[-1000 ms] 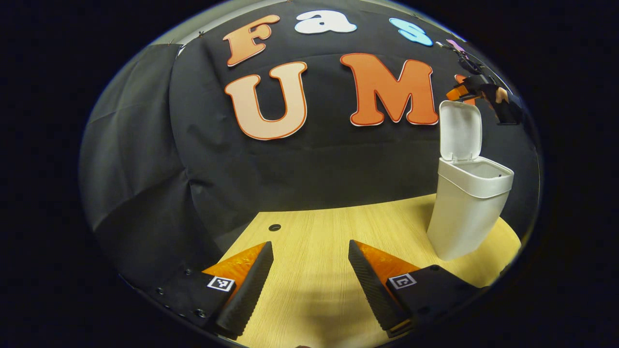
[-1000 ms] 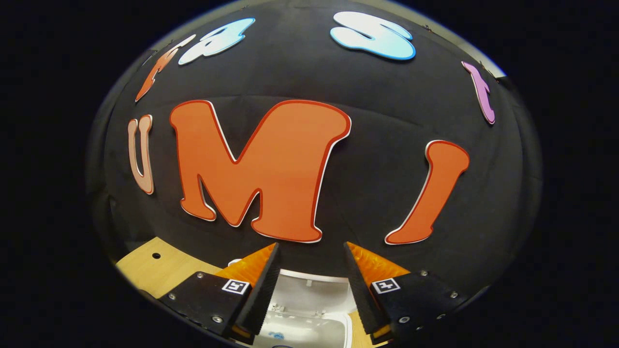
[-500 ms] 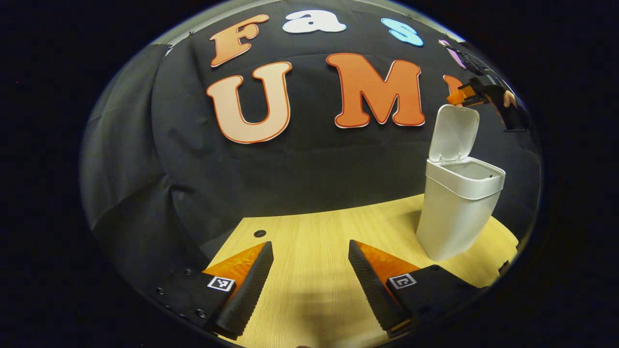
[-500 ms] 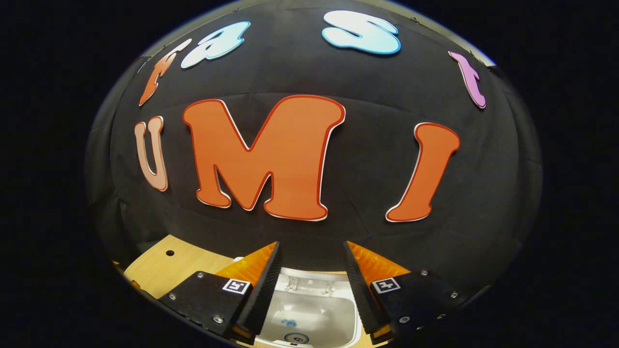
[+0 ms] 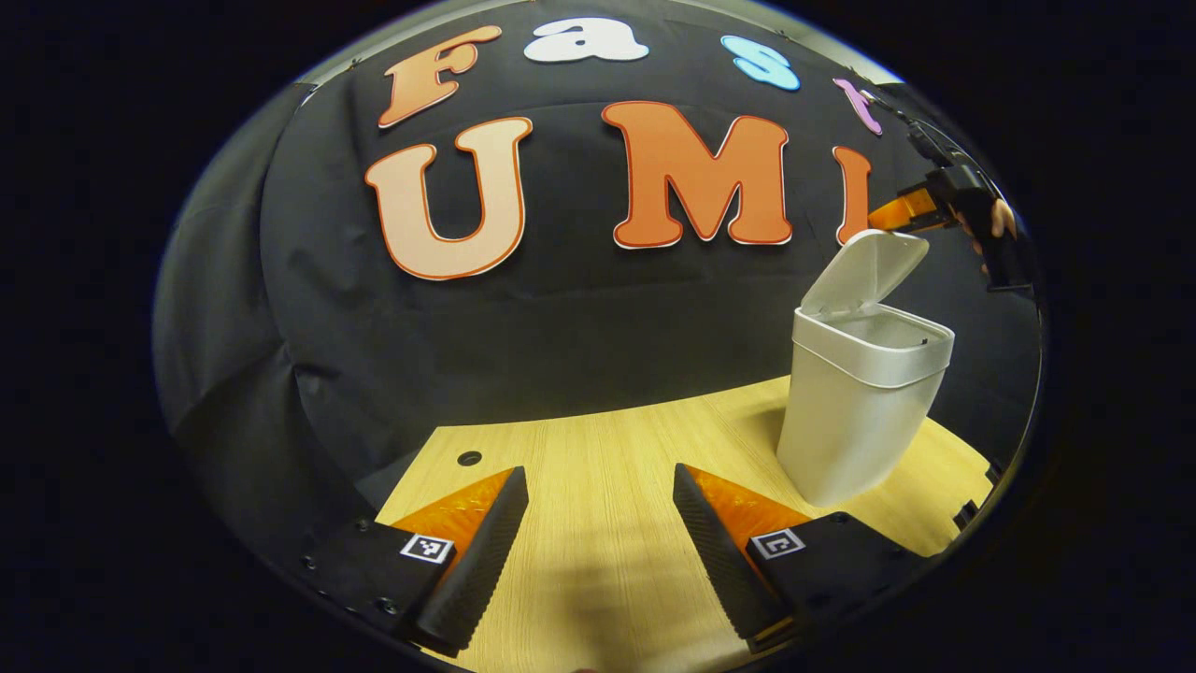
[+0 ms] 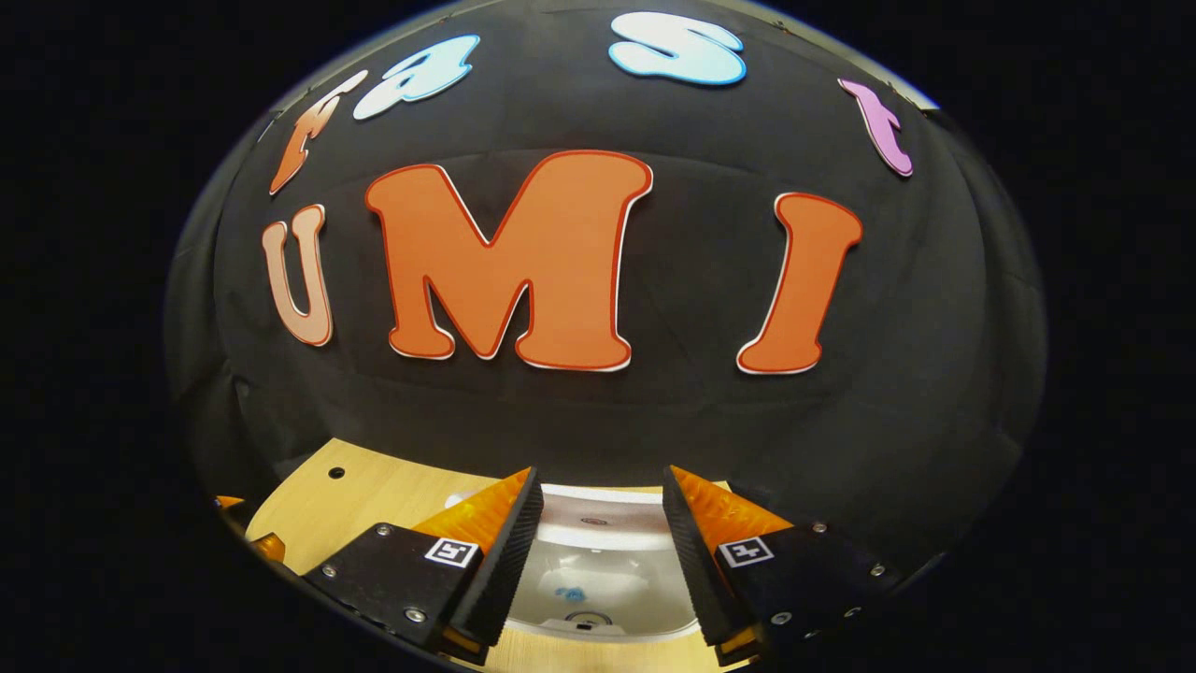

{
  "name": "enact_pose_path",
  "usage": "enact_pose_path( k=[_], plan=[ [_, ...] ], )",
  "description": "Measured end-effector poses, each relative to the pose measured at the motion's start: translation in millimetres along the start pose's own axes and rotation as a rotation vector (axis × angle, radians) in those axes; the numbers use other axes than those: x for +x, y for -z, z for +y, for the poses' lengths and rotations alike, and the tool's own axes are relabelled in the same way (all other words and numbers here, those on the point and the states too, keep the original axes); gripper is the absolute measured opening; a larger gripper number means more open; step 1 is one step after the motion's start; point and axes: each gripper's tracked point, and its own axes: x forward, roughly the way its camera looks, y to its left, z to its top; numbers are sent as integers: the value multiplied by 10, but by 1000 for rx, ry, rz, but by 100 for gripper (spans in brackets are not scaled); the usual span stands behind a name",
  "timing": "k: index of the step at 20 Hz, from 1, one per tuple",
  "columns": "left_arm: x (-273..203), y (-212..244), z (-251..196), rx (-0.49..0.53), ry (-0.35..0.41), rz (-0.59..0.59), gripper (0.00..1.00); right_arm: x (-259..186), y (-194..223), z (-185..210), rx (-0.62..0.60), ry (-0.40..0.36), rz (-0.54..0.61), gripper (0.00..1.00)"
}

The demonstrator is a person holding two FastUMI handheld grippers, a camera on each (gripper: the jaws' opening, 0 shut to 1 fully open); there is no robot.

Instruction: Press the lid of the desktop garbage bin to open it, pick up the crumpled paper on the desktop and throw it into the bin, then pick up the pop can on the desktop and drop it into the bin, and finally close the garbage bin lid.

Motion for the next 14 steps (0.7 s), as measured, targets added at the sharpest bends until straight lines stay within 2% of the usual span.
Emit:
enact_pose_path(
  k=[11,13,14],
  plan=[
    [79,58,-227,24,77,20,100,-88,705,100,57,4,122,78],
    [86,52,-243,30,87,19,96,-84,813,109,67,7,144,78],
    [81,63,-252,32,91,23,100,-97,878,119,65,9,155,78]
  ],
)
